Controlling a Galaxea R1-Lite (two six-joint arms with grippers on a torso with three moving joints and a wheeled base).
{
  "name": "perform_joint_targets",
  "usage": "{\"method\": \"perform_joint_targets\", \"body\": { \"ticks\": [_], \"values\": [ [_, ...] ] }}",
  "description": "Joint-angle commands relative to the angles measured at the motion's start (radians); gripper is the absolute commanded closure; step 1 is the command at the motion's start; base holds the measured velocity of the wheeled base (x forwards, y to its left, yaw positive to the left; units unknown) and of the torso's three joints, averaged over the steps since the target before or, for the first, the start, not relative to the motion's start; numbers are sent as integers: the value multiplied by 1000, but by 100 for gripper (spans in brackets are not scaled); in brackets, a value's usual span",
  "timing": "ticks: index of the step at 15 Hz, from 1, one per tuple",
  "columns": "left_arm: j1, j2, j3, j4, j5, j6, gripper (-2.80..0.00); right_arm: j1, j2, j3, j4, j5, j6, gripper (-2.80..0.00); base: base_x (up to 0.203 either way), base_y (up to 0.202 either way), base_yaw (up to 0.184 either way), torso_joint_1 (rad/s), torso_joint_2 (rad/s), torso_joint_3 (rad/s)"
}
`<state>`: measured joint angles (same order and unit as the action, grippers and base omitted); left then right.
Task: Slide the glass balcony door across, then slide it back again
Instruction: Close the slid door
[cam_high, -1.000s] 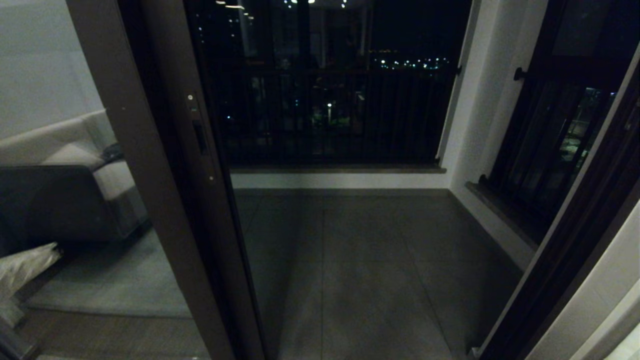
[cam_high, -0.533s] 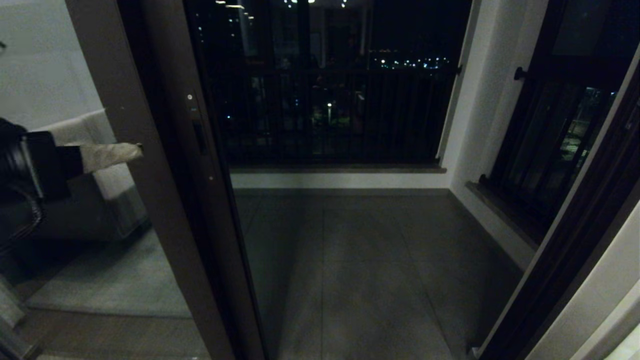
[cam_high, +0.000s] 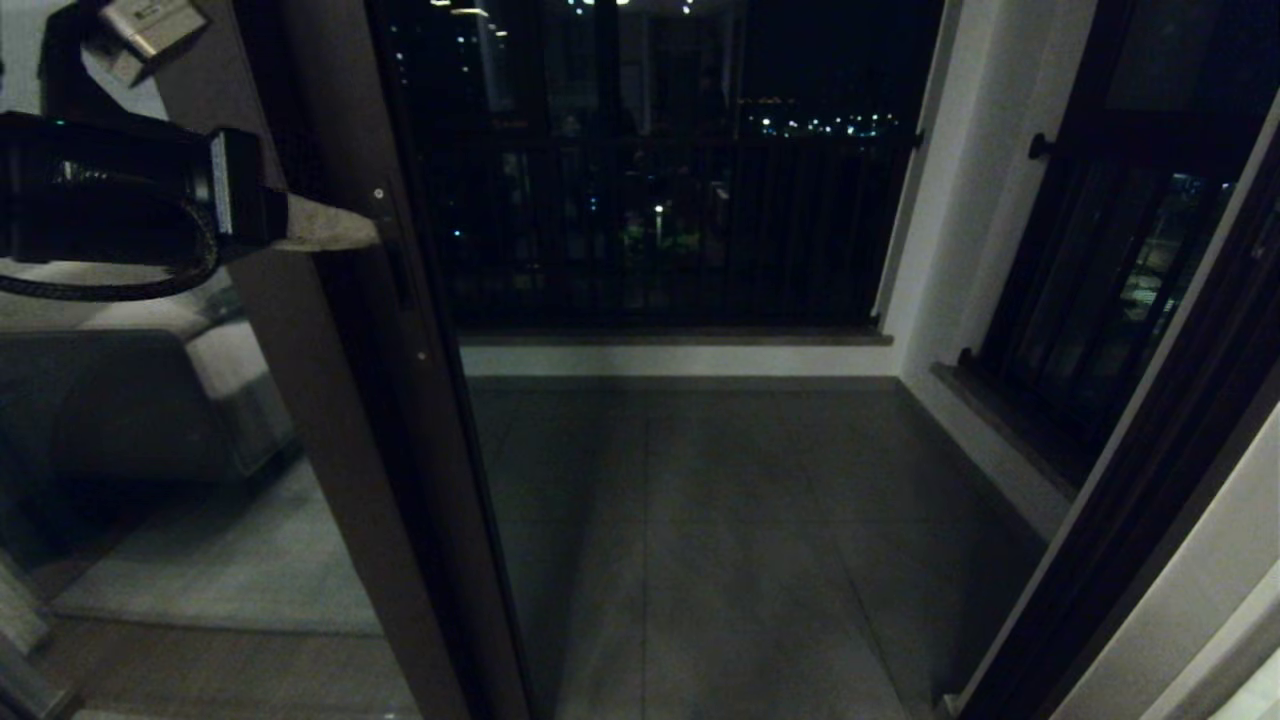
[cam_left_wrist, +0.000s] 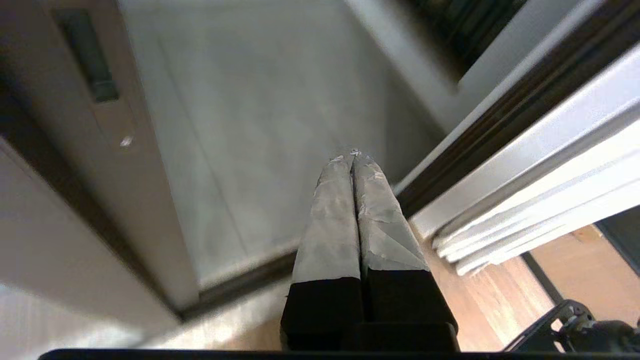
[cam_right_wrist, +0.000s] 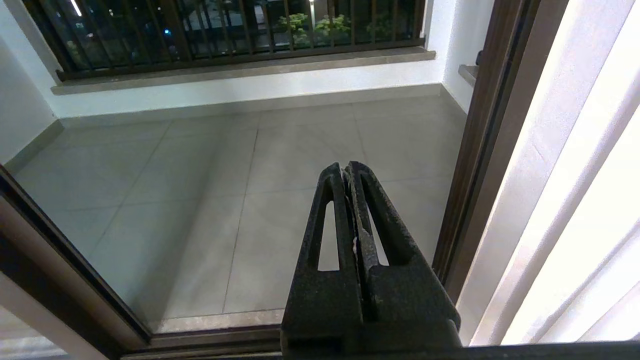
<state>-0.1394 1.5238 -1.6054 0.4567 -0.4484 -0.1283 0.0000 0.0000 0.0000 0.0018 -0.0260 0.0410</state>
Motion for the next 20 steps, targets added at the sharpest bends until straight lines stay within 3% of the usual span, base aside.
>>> {"method": "perform_joint_targets", "body": {
  "ticks": [1,4,5,10,15,20],
  "values": [
    [-2,133,-82,73,61,0,0,0,-2,0,0,0,0,0,0,0,0,0,0,0],
    [-3,184,-96,77,121,3,0,0,-1,0,0,-1,0,0,0,0,0,0,0,0],
    [-5,195,-97,76,152,3,-280,0,-1,0,0,0,0,0,0,0,0,0,0,0],
    [-8,217,-107,6,166,9,-280,0,0,0,0,0,0,0,0,0,0,0,0,0],
    [-6,258,-100,-29,165,82,-280,0,0,0,0,0,0,0,0,0,0,0,0,0],
    [-5,298,-105,-81,174,90,-280,0,-2,0,0,0,0,0,0,0,0,0,0,0]
  ]
}}
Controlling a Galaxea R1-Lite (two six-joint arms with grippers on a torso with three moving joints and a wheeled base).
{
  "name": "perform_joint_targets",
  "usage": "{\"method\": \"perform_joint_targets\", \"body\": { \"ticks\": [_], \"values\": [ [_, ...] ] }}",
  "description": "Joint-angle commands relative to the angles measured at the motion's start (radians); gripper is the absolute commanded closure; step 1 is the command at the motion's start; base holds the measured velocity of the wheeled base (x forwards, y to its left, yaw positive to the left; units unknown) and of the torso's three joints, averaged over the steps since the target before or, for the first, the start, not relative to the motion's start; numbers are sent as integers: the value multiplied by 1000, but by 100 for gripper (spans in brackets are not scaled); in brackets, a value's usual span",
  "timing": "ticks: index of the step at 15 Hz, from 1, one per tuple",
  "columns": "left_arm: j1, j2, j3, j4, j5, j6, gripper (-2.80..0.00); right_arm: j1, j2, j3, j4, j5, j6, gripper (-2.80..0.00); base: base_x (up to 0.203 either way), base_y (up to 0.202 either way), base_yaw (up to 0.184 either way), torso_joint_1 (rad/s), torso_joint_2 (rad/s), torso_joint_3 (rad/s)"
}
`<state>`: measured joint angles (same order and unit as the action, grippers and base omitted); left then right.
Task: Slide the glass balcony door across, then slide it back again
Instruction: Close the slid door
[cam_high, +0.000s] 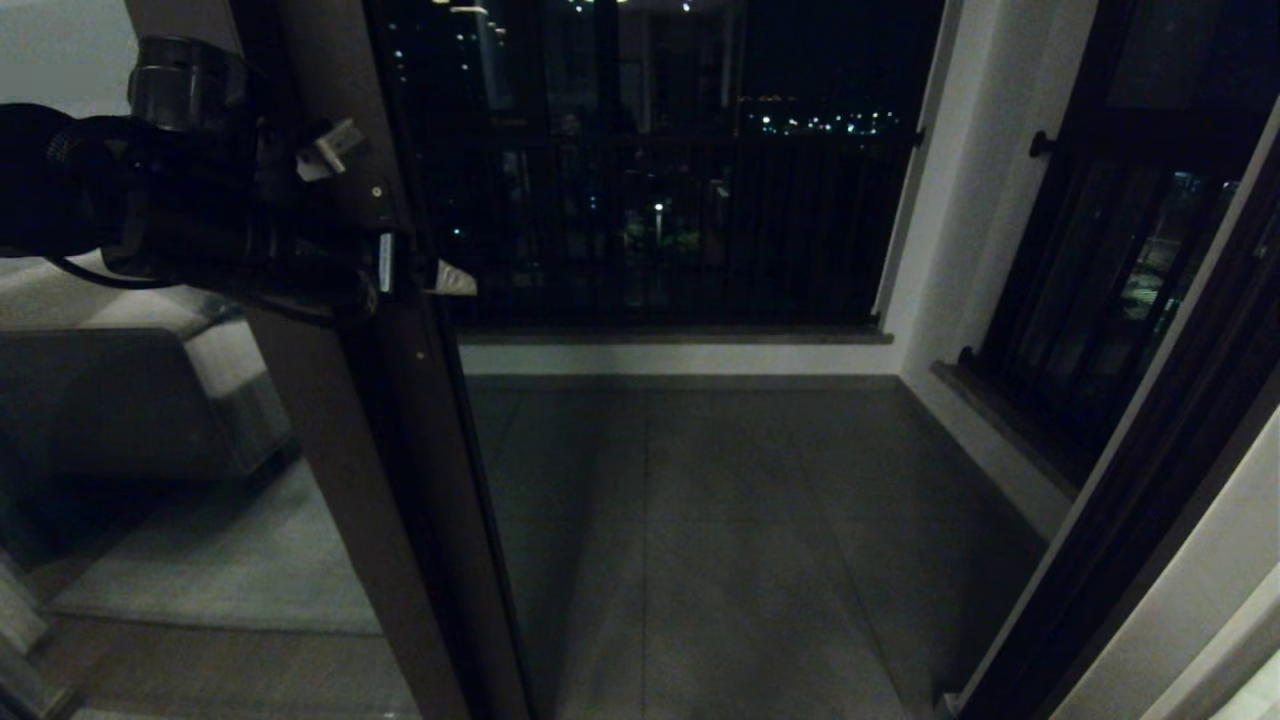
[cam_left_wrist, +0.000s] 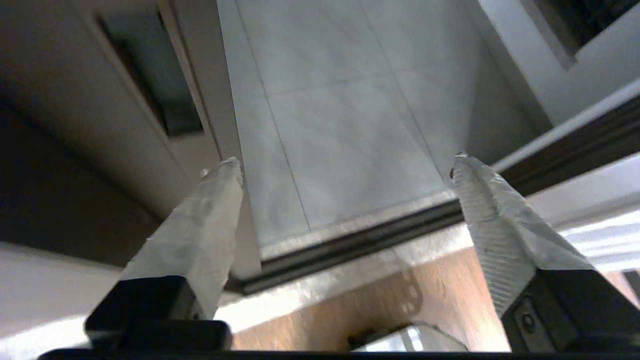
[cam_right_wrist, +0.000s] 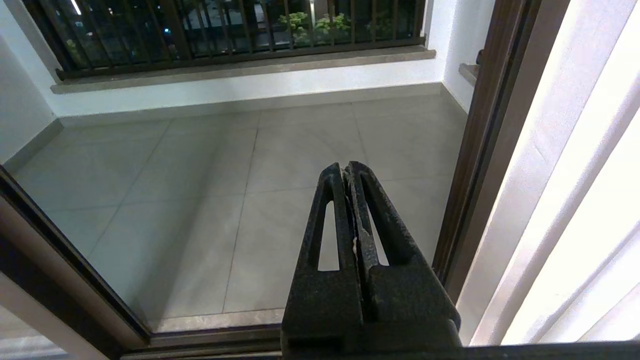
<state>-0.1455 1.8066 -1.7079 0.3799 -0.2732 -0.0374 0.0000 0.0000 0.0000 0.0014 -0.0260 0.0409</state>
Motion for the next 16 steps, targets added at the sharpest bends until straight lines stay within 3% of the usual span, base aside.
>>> {"method": "perform_joint_targets", "body": {
  "ticks": [1,6,16],
  "values": [
    [1,22,-4,-14,0,1,-280,0,0,0,0,0,1,0,0,0,0,0,0,0],
    [1,46,-4,-50,49,45,-280,0,-1,0,0,0,1,0,0,0,0,0,0,0],
    [4,88,-42,-82,58,65,-280,0,0,0,0,0,1,0,0,0,0,0,0,0]
  ]
}}
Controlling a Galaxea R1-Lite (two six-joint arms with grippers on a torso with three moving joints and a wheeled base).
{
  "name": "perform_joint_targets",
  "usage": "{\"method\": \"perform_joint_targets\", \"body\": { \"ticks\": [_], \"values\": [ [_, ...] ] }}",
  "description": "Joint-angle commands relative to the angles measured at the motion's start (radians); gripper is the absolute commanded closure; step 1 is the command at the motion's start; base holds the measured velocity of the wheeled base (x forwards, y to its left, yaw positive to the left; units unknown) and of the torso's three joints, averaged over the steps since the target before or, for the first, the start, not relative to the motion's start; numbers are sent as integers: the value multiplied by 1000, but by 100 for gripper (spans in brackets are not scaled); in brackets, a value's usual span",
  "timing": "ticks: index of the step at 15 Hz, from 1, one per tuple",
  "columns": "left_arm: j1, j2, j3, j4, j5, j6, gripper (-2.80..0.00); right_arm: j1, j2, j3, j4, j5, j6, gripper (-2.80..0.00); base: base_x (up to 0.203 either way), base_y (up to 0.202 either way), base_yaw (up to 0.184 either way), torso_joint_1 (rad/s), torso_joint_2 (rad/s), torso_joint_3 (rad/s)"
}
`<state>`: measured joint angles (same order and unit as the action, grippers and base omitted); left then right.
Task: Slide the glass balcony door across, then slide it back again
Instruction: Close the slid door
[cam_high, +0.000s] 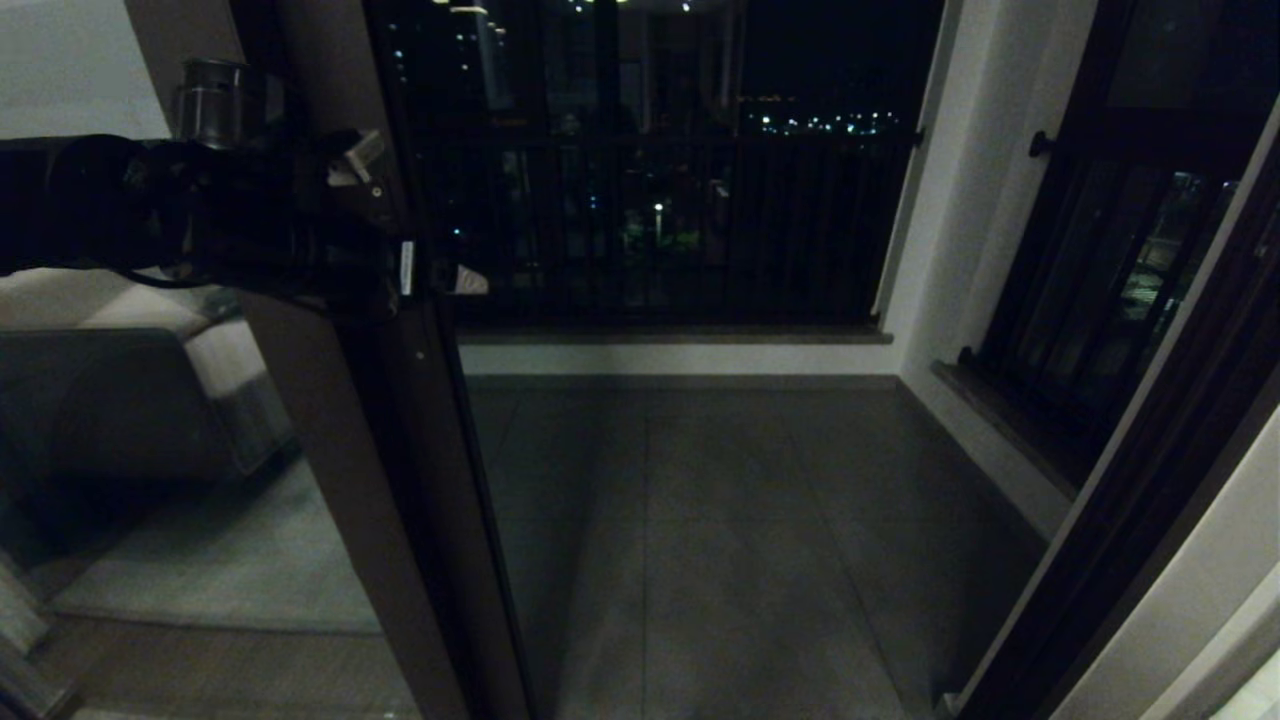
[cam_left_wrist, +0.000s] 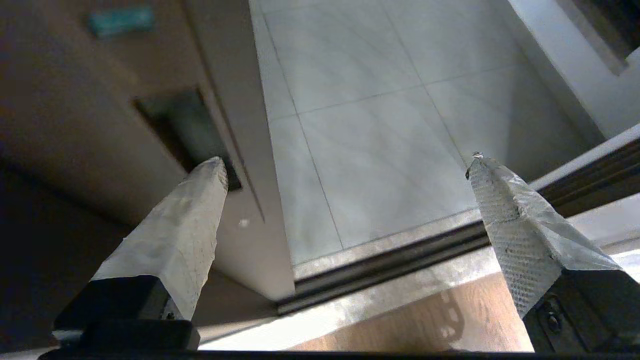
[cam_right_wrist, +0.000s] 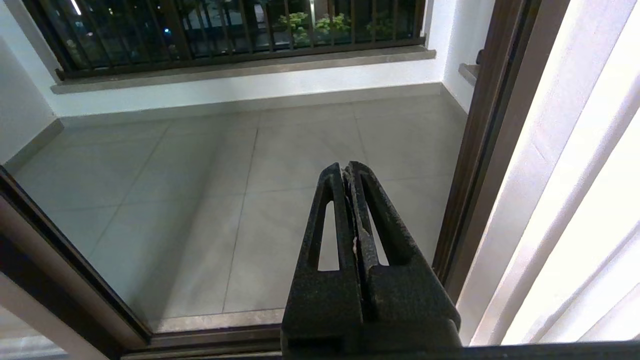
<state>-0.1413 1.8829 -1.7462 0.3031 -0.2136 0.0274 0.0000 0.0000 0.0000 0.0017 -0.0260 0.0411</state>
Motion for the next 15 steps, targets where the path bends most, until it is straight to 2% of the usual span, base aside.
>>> {"method": "perform_joint_targets", "body": {
  "ticks": [1,15],
  "values": [
    [0,16,-4,-13,-1,1,-280,0,-1,0,0,-1,0,0,0,0,0,0,0,0],
    [-38,25,-21,-15,-12,0,-280,0,-1,0,0,-1,0,0,0,0,0,0,0,0]
  ]
}}
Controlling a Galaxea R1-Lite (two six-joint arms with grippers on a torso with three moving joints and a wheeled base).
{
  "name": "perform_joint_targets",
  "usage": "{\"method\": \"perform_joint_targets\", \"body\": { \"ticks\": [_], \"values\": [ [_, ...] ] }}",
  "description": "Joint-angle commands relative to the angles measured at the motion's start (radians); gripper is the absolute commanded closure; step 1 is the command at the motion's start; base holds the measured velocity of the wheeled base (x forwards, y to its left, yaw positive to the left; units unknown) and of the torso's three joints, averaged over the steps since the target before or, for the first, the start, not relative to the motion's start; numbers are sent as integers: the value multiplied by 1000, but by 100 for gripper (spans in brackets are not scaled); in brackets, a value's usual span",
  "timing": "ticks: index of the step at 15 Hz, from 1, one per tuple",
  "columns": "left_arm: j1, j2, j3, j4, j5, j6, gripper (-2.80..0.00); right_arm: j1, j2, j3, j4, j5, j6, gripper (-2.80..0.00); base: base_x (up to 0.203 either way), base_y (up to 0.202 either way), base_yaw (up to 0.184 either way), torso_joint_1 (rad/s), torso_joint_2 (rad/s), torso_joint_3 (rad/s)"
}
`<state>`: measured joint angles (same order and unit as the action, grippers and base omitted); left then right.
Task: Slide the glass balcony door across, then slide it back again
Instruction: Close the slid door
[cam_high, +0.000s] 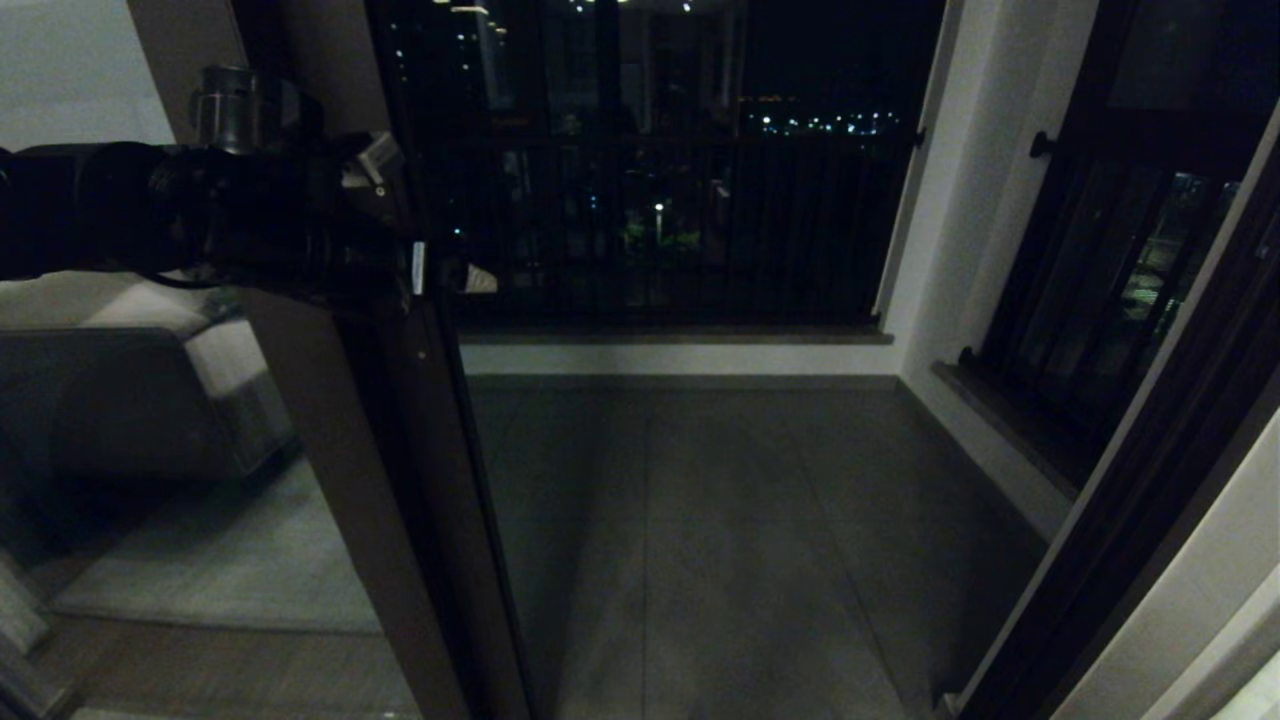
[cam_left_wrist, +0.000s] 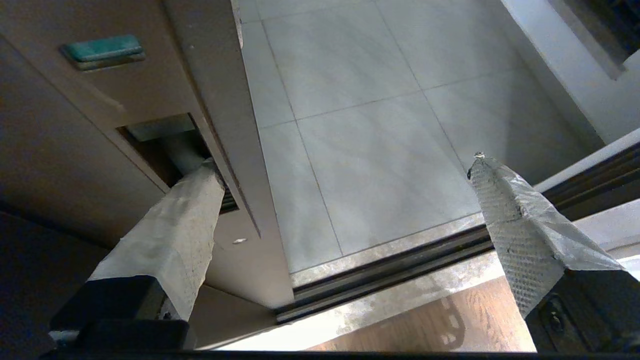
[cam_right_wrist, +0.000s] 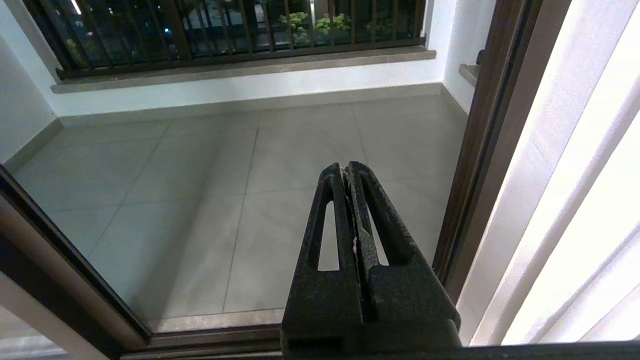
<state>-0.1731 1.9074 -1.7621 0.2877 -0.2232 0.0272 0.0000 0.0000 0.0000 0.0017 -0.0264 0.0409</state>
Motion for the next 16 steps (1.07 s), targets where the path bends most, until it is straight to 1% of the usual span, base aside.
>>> {"method": "perform_joint_targets", "body": {
  "ticks": [1,16],
  "values": [
    [-14,1,-13,1,-1,-1,-280,0,0,0,0,0,1,0,0,0,0,0,0,0],
    [-48,16,-28,1,1,-1,-280,0,-2,0,0,0,1,0,0,0,0,0,0,0]
  ]
}}
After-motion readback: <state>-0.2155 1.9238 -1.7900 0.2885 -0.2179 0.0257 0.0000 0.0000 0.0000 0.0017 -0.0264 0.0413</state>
